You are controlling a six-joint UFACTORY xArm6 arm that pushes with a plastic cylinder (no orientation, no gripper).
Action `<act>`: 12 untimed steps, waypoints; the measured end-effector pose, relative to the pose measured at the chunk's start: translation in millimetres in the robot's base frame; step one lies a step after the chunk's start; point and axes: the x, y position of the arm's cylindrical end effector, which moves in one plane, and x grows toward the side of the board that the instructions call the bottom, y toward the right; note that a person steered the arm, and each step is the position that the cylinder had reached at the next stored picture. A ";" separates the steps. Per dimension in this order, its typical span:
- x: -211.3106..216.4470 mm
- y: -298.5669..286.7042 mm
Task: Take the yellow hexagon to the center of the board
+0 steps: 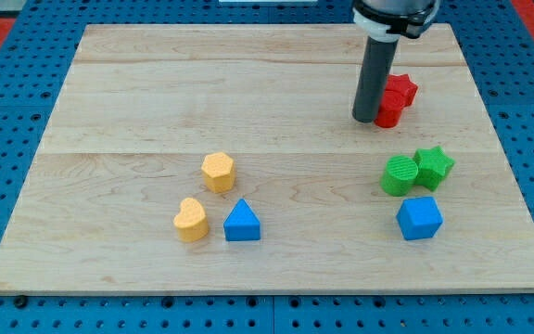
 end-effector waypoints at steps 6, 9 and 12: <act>45.0 -57.7; 77.0 -57.6; 181.2 -60.3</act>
